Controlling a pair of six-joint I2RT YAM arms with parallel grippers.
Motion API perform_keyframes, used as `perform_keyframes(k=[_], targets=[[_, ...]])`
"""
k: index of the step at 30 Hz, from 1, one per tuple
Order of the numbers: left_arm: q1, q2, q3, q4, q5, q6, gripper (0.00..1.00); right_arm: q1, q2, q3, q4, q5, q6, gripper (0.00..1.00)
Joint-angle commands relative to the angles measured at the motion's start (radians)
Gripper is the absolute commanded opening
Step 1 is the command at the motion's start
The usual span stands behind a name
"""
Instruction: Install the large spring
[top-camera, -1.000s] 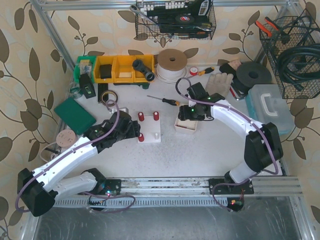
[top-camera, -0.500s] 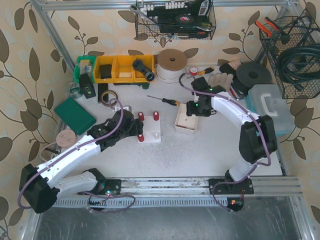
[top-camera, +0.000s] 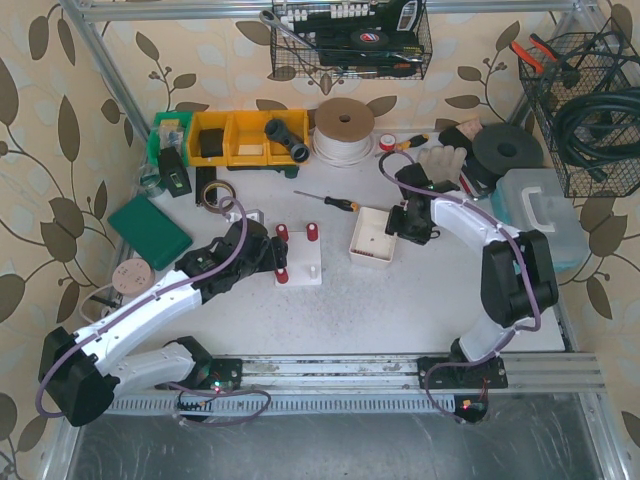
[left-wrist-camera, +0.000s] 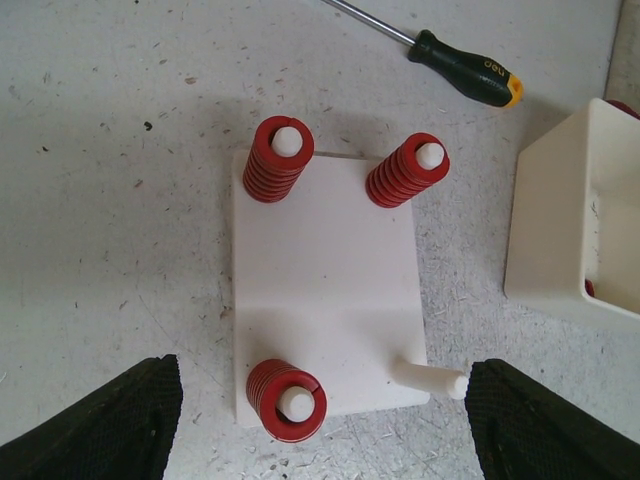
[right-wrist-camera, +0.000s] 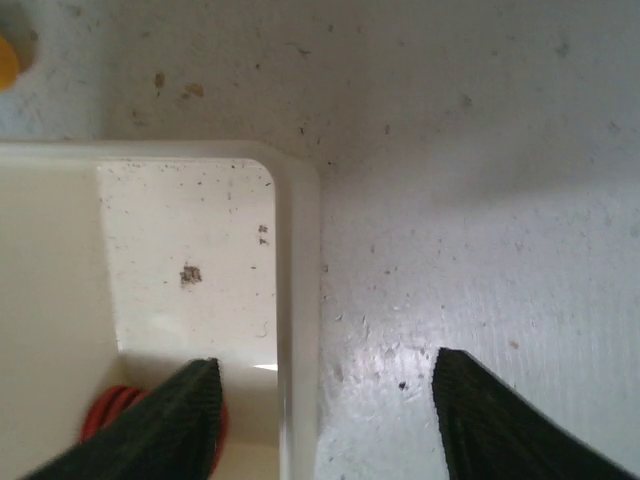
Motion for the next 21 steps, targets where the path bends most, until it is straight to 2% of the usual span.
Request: perform_keyframes(k=[1, 5, 7, 13, 21], targets=[[-0.007, -0.012, -0.01, 0.025, -0.002, 0.021, 0.8, -0.001, 0.05, 0.009, 0.029, -0.026, 0.008, 0.52], [-0.007, -0.012, -0.01, 0.028, 0.0, 0.024, 0.8, 0.0, 0.101, 0.046, -0.019, -0.029, -0.066, 0.23], [-0.007, -0.012, -0.011, 0.03, 0.001, 0.025, 0.8, -0.001, 0.111, 0.072, -0.064, -0.013, -0.131, 0.0], [-0.007, 0.0, -0.007, 0.033, 0.006, 0.029, 0.8, 0.003, 0.081, 0.114, -0.148, 0.045, -0.382, 0.0], [-0.007, 0.035, 0.016, 0.021, 0.015, 0.036, 0.8, 0.062, 0.123, 0.068, -0.068, 0.051, -0.676, 0.0]])
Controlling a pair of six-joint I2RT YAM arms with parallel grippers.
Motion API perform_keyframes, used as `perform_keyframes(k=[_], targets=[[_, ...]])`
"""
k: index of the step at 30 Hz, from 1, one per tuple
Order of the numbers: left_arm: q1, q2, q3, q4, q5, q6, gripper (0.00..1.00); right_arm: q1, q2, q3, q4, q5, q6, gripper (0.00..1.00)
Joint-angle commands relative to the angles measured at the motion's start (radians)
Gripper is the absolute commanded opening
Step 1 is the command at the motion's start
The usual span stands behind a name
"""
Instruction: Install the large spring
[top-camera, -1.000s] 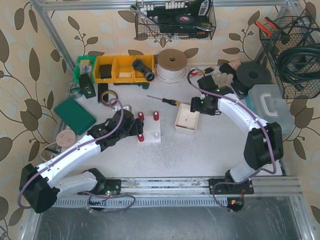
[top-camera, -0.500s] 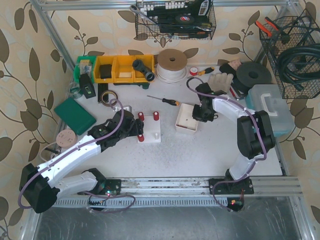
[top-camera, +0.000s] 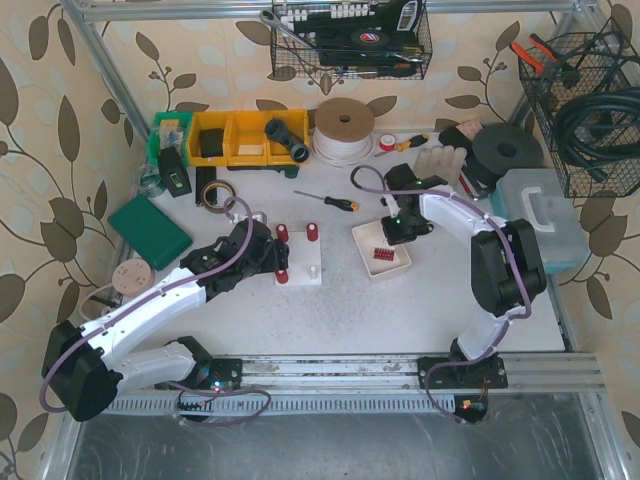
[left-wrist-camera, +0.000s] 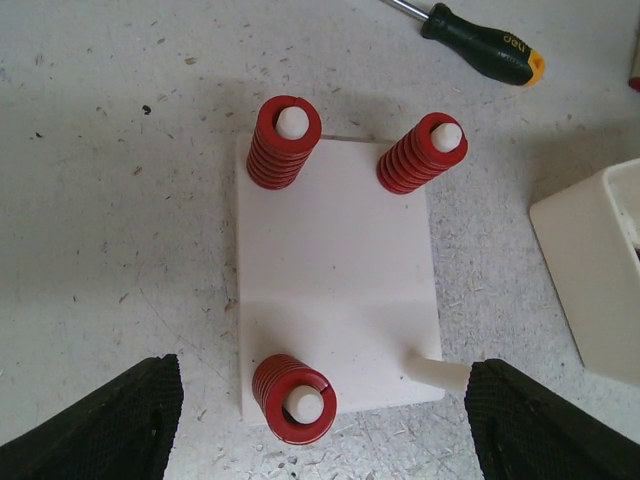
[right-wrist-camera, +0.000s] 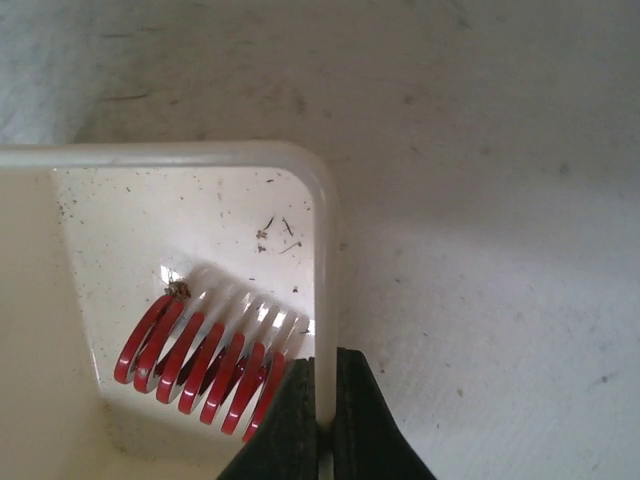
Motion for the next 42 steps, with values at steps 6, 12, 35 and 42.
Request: perform_keyframes(k=[6, 12, 35, 42], targets=[[-0.007, 0.02, 0.033, 0.01, 0.017, 0.032, 0.8, 0.044, 0.094, 0.057, 0.03, 0.046, -0.219, 0.05], [-0.007, 0.019, 0.03, 0.012, 0.019, 0.031, 0.8, 0.047, 0.028, 0.082, 0.016, 0.032, -0.2, 0.56], [-0.007, -0.006, 0.017, 0.017, 0.024, 0.03, 0.8, 0.265, -0.09, 0.019, -0.207, 0.069, -0.26, 0.47], [-0.007, -0.004, 0.019, 0.015, 0.024, 0.03, 0.8, 0.281, -0.004, 0.022, -0.159, 0.113, -0.302, 0.48]])
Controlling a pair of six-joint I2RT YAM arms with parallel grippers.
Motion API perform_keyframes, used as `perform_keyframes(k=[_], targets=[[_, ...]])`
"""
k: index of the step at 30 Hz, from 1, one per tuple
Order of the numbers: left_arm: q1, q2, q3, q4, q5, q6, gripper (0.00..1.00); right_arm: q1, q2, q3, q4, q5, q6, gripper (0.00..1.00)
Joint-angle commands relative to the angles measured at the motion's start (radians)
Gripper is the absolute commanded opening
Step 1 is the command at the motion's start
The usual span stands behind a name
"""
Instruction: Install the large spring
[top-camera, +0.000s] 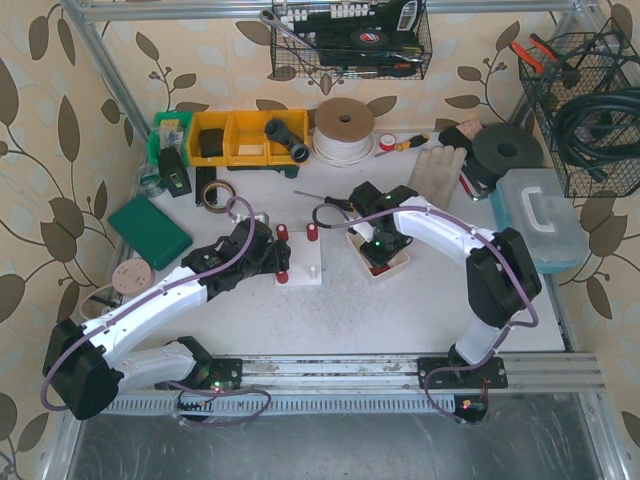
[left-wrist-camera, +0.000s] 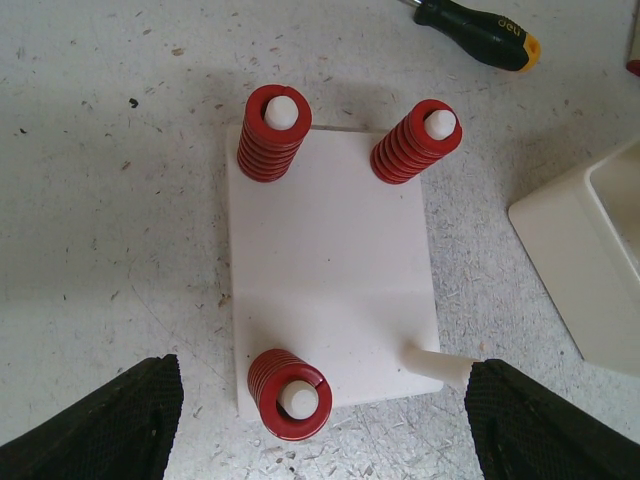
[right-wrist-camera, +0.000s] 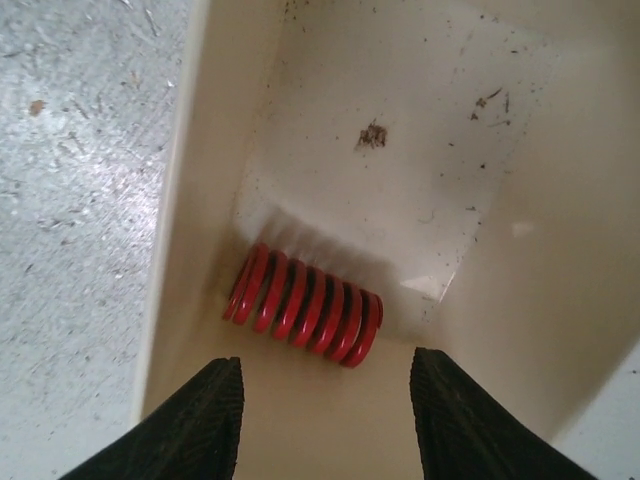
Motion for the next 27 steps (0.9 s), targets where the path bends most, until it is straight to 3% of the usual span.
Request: perform_keyframes(k=[1, 8, 15, 27], targets=[[-0.007, -0.022, 0.016, 0.015, 0.001, 0.011, 0.8, 0.02, 0.062, -0.007, 0.031, 0.068, -0.041, 0.49], [-0.007, -0.009, 0.024, 0.009, 0.003, 0.011, 0.8, 0.024, 0.127, -0.02, 0.084, 0.055, -0.078, 0.56], [-0.007, -0.009, 0.024, 0.006, -0.002, 0.009, 0.8, 0.019, 0.194, -0.009, 0.109, 0.053, -0.071, 0.56], [-0.007, -0.003, 0.025, 0.007, -0.003, 0.008, 0.8, -0.024, 0.152, 0.042, 0.199, 0.111, -0.009, 0.56]])
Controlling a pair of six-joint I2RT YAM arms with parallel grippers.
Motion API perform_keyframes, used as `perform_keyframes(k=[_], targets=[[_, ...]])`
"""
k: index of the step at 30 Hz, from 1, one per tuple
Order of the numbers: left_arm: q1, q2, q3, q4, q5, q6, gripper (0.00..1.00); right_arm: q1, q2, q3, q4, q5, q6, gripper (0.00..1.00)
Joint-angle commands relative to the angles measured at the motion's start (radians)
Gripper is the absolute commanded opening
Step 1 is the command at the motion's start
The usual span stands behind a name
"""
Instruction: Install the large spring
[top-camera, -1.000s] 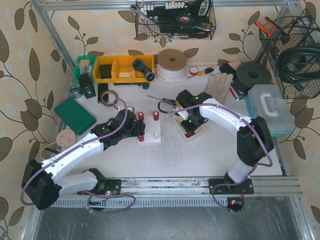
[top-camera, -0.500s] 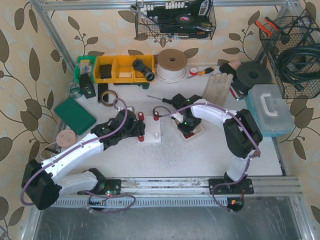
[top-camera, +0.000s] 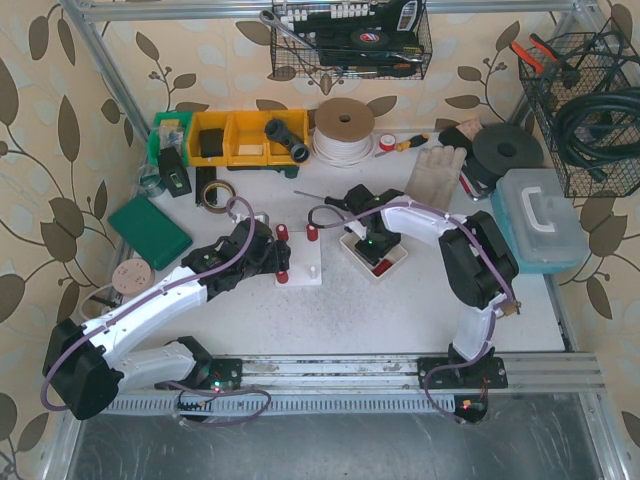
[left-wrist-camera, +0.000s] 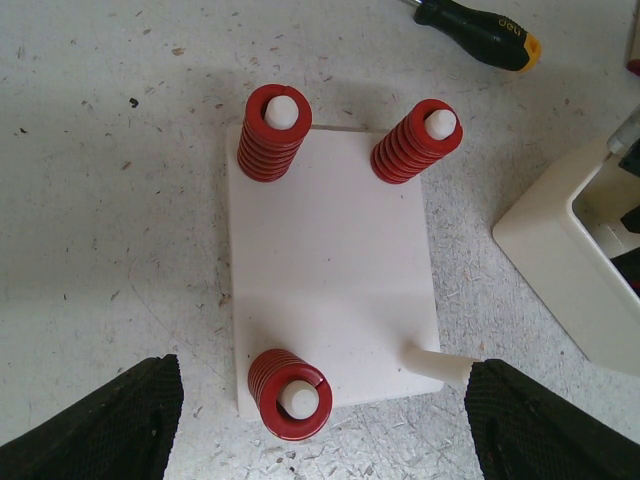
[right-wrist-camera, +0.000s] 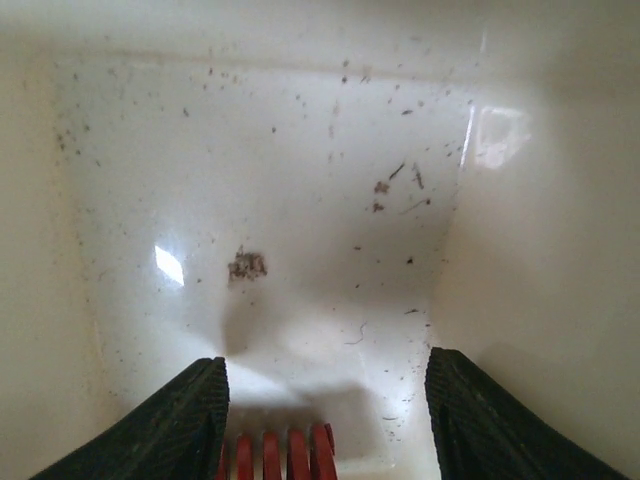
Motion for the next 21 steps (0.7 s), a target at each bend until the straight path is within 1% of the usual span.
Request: perform_keyframes(k=[1, 7, 10, 12, 14, 16, 18, 20, 21], targets=[[-0.007, -0.003, 0.025, 0.005, -0.004, 0.008, 0.8, -0.001, -0.029, 0.053, 0.016, 0.037, 0.026, 0.55], [-0.007, -0.002, 0.026, 0.005, -0.004, 0.007, 0.8, -0.001, -0.061, 0.061, 0.001, 0.046, 0.045, 0.51], [-0.007, 0.001, 0.028, 0.004, -0.002, 0.008, 0.8, 0.0, -0.086, 0.072, -0.035, 0.02, 0.065, 0.46], [-0.007, 0.004, 0.03, 0.002, -0.002, 0.008, 0.8, -0.004, -0.114, 0.08, -0.064, 0.018, 0.101, 0.43], [-0.007, 0.006, 0.031, 0.001, -0.002, 0.008, 0.8, -0.011, -0.158, 0.089, -0.094, 0.026, 0.174, 0.42], [-0.008, 0.006, 0.032, 0.001, -0.002, 0.007, 0.8, -0.016, -0.222, 0.098, -0.125, 0.07, 0.278, 0.45], [-0.007, 0.006, 0.031, 0.0, -0.002, 0.006, 0.8, -0.03, -0.295, 0.095, -0.154, 0.126, 0.418, 0.47], [-0.007, 0.006, 0.031, 0.001, -0.002, 0.005, 0.8, -0.051, -0.369, 0.069, -0.166, 0.135, 0.579, 0.55], [-0.007, 0.005, 0.031, 0.001, -0.002, 0.006, 0.8, -0.062, -0.405, 0.046, -0.164, 0.12, 0.633, 0.61]])
